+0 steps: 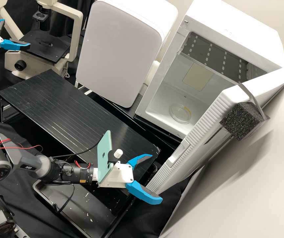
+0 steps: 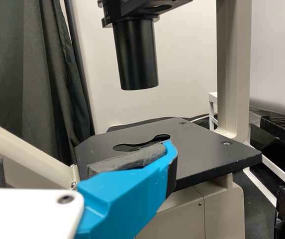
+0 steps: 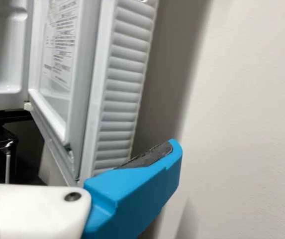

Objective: Close the incubator door

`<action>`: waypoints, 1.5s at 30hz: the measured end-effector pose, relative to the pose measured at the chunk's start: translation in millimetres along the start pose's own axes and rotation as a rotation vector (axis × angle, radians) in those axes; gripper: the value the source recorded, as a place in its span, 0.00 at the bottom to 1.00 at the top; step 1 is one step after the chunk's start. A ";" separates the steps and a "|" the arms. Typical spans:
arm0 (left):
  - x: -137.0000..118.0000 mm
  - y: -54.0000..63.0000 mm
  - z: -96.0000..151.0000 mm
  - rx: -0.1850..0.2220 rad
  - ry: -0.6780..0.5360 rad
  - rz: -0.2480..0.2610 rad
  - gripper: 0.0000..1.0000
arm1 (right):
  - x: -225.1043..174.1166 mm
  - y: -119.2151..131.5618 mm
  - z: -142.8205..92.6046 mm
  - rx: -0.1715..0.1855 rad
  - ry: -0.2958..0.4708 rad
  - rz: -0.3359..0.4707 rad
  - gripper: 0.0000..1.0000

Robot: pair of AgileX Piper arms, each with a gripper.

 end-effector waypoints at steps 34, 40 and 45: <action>0.0 0.0 0.0 0.000 0.000 0.000 1.00 | -32.7 15.1 -21.8 0.343 0.287 -0.100 1.00; 0.0 0.0 0.0 0.000 0.000 0.000 1.00 | -51.7 22.7 -36.9 0.411 0.430 -0.150 1.00; 0.0 0.0 0.0 0.000 0.000 0.000 1.00 | -61.8 23.9 -49.3 0.396 0.549 -0.182 1.00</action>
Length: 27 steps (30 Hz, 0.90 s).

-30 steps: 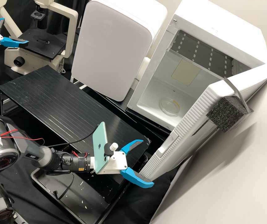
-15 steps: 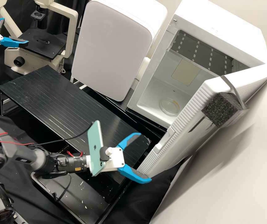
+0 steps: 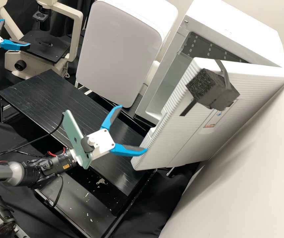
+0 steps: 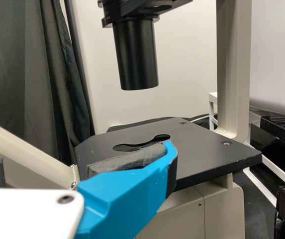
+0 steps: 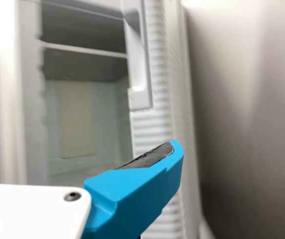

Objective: Close the incubator door

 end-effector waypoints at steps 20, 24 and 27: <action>0.0 0.0 0.0 0.000 0.000 0.000 1.00 | 2.7 -19.6 1.1 -0.037 -0.017 -0.073 1.00; 0.0 0.0 0.0 0.000 0.000 0.000 1.00 | 16.4 -34.5 4.0 -0.082 -0.035 -0.108 1.00; 0.0 0.0 0.0 0.000 0.000 0.000 1.00 | 28.2 -42.7 6.4 -0.111 -0.047 -0.116 1.00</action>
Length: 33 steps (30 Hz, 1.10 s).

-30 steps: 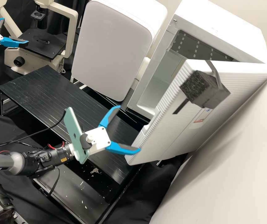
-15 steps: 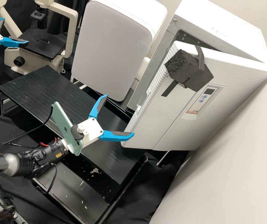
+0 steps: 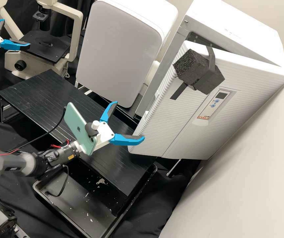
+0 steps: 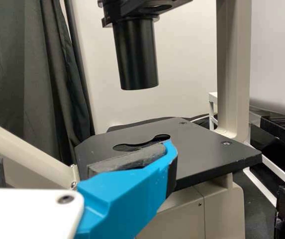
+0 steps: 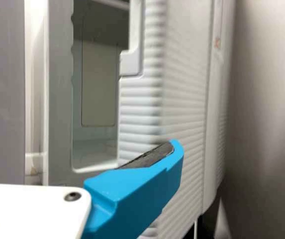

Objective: Close the incubator door

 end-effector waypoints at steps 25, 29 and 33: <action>0.0 0.0 0.0 0.000 0.000 0.000 1.00 | 63.4 -52.1 -31.0 0.112 0.157 -0.113 1.00; 0.0 0.0 0.0 0.000 0.000 0.000 1.00 | 60.8 -52.9 -29.3 0.110 0.152 -0.120 1.00; 0.0 0.0 0.0 0.000 0.000 0.000 1.00 | 52.6 -49.3 -28.2 0.115 0.144 -0.125 1.00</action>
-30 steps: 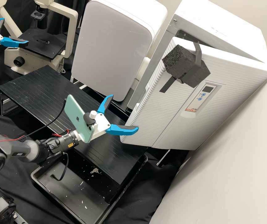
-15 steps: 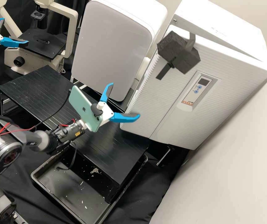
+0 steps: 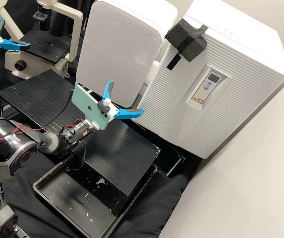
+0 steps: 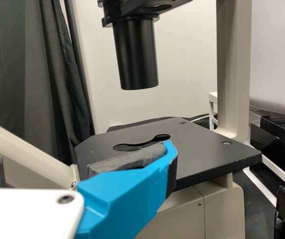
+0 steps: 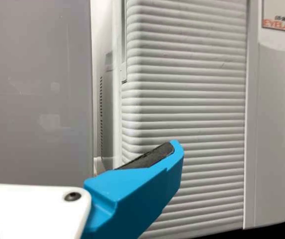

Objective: Close the incubator door

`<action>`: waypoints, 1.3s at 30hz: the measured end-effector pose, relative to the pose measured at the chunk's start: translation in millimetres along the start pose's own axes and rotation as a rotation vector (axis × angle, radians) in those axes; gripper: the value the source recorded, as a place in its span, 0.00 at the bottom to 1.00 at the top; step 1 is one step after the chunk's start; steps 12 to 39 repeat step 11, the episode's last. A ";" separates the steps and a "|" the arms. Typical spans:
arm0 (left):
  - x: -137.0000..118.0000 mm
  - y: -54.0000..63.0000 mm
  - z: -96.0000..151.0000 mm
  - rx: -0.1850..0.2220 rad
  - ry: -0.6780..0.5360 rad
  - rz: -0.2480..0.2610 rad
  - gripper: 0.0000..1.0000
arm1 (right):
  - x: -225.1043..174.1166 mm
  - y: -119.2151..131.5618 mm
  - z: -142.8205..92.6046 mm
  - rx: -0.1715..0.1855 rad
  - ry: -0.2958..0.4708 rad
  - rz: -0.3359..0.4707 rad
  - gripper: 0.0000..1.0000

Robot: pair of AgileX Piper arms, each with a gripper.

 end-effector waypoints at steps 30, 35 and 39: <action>0.0 0.0 0.0 0.000 0.000 0.000 1.00 | -46.4 23.2 9.9 0.092 -0.087 0.047 1.00; 0.0 0.0 0.0 0.000 0.000 0.000 1.00 | -46.4 23.2 9.9 0.092 -0.087 0.047 1.00; 0.0 0.0 0.0 0.000 0.000 0.000 1.00 | -46.4 23.2 9.9 0.092 -0.087 0.047 1.00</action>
